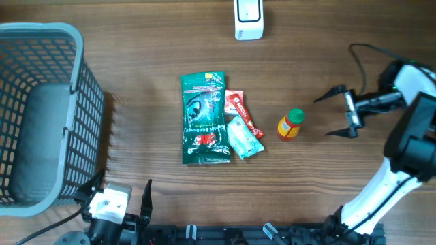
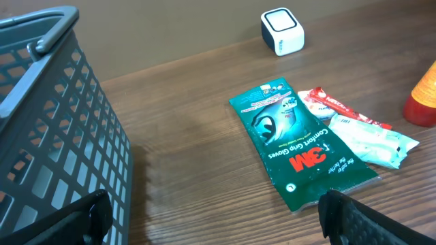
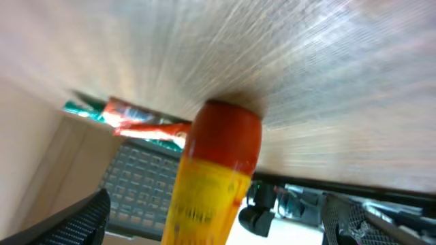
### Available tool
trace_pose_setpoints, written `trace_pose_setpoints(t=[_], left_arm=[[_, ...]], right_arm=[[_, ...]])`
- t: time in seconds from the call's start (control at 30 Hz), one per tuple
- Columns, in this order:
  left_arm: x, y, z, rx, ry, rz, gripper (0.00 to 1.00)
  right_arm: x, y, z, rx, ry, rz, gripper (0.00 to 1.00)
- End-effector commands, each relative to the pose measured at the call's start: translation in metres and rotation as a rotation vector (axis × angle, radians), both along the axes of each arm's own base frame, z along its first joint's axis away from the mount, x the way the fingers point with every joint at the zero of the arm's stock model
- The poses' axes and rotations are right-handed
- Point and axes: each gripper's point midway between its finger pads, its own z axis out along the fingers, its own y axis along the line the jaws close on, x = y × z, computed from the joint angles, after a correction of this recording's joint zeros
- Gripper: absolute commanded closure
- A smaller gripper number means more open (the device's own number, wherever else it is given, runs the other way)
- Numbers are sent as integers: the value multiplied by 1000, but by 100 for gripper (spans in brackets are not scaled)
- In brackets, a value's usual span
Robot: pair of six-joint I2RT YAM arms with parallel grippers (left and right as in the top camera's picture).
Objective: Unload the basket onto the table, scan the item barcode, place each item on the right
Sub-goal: 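Return the right gripper and grasp the red sauce bottle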
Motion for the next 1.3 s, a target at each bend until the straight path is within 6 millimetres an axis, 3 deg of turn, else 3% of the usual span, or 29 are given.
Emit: trace_pose_setpoints(t=[0.0,0.27,0.4,0.97,1.13,1.27], left_arm=[[-1,0,1,4,-10,-5,0],[-1,0,1,4,-10,-5,0],[-1,0,1,4,-10,-6,0],[-1,0,0,4,-9,-5,0],[-1,0,0,4,-9,-6,0],[-1,0,1,4,-10,-6,0]], right_arm=[[-7,7,6,-19,-79,108,0],[-31,72,-31,137,-62,102,0],[-29,84,-41,120,-42,91,0],[-34,131,-43,127,-60,222,0],[-38,131,-46,115,-49,228,22],[-45,123,-61,43,-13,234,40]])
